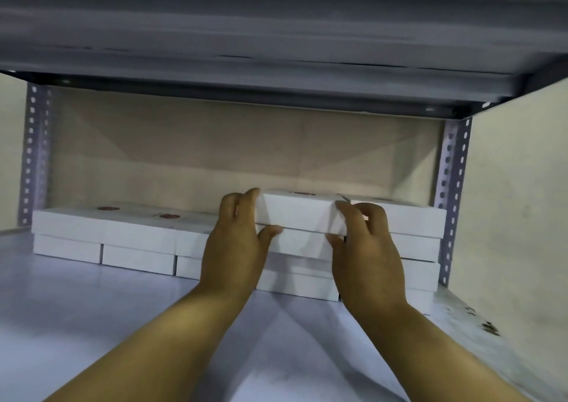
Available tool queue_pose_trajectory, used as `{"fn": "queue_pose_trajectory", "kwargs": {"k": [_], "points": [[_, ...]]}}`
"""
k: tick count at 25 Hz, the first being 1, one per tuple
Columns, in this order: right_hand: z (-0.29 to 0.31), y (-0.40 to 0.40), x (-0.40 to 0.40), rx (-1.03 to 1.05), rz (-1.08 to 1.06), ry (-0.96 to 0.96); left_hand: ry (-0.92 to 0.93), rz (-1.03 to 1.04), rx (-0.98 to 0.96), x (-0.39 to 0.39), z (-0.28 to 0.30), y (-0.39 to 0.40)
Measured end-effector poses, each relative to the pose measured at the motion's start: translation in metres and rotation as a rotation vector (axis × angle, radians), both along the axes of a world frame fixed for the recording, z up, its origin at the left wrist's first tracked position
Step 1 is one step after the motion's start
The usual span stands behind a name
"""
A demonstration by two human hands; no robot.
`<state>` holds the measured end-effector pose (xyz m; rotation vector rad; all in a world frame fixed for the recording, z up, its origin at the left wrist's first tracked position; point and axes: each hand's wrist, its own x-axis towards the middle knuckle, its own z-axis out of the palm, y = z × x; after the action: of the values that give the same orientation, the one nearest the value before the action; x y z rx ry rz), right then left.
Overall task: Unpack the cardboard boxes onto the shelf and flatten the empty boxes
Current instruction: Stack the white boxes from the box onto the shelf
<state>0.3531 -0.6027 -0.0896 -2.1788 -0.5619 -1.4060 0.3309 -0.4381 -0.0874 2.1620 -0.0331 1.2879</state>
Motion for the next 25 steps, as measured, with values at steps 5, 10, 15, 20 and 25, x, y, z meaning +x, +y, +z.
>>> {"fn": "queue_pose_trajectory", "kwargs": {"k": [5,10,15,20,25], "points": [[-0.006,-0.011,0.018,-0.227,-0.259,-0.034,0.089,0.059,0.237,0.008,-0.008,-0.001],[0.004,-0.01,0.011,-0.429,-0.392,0.291,0.375,0.139,0.417,0.017,-0.011,-0.001],[0.001,-0.01,0.008,-0.472,-0.344,0.459,0.451,0.187,0.501,0.023,-0.01,0.002],[0.003,-0.01,0.002,-0.458,-0.297,0.478,0.451,0.141,0.477,0.022,-0.015,0.009],[-0.002,-0.012,-0.005,-0.225,-0.105,0.204,0.294,0.182,0.412,0.003,-0.02,0.01]]}}
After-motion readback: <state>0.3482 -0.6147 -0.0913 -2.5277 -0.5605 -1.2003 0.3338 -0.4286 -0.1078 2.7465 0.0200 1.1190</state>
